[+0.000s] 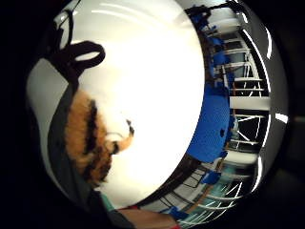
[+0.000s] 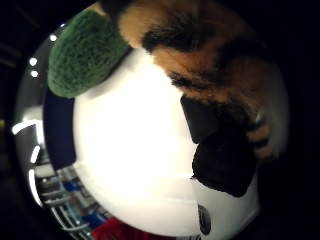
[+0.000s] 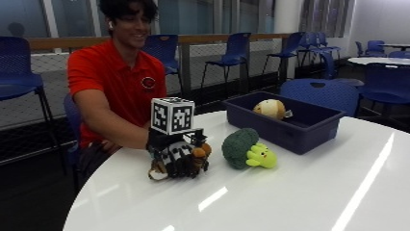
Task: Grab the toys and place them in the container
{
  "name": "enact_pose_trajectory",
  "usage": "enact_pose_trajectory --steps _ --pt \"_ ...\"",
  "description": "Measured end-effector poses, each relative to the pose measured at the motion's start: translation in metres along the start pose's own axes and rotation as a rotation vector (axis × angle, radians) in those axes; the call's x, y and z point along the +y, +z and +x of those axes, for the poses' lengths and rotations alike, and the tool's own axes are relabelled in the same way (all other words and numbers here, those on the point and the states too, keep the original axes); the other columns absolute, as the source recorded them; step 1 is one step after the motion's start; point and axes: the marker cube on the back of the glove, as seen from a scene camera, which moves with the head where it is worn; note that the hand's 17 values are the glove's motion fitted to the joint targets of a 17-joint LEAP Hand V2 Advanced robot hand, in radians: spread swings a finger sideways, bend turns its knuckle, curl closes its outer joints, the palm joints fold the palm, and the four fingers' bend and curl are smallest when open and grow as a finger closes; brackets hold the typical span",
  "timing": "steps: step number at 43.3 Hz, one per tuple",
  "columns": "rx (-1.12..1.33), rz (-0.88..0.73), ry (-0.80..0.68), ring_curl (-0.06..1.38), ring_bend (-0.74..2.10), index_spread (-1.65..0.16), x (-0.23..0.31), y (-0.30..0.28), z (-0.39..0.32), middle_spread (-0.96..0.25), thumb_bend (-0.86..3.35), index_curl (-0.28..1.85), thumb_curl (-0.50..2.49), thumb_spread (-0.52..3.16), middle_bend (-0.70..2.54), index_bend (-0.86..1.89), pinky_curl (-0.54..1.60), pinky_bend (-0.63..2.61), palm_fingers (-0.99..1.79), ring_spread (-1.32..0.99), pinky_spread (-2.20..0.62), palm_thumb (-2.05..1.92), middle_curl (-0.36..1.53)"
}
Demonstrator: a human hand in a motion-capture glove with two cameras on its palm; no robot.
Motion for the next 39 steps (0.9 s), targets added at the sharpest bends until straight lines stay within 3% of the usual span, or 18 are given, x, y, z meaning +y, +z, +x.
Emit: enact_pose_trajectory --steps 12,25,35,39 --pt "-0.068 0.025 -0.012 0.56 1.12 -0.39 -0.016 -0.002 0.005 -0.38 0.13 0.18 0.32 1.47 0.62 0.18 0.37 1.00 1.14 -0.42 -0.41 0.26 0.43" --pt "-0.084 0.099 -0.028 0.60 1.20 -0.38 -0.019 -0.002 0.004 -0.42 0.17 0.28 0.52 1.15 0.81 0.39 0.40 0.96 1.21 -0.41 -0.43 0.53 0.57" --pt "0.056 0.101 -0.108 0.62 1.25 -0.36 -0.020 -0.014 -0.003 -0.41 0.14 0.41 0.63 0.97 0.95 0.62 0.41 0.94 1.22 -0.40 -0.44 0.56 0.68" --pt "-0.020 0.079 -0.095 0.62 1.27 -0.34 -0.019 -0.024 -0.006 -0.39 0.12 0.46 0.67 0.91 0.99 0.72 0.41 0.92 1.23 -0.39 -0.43 0.56 0.71"
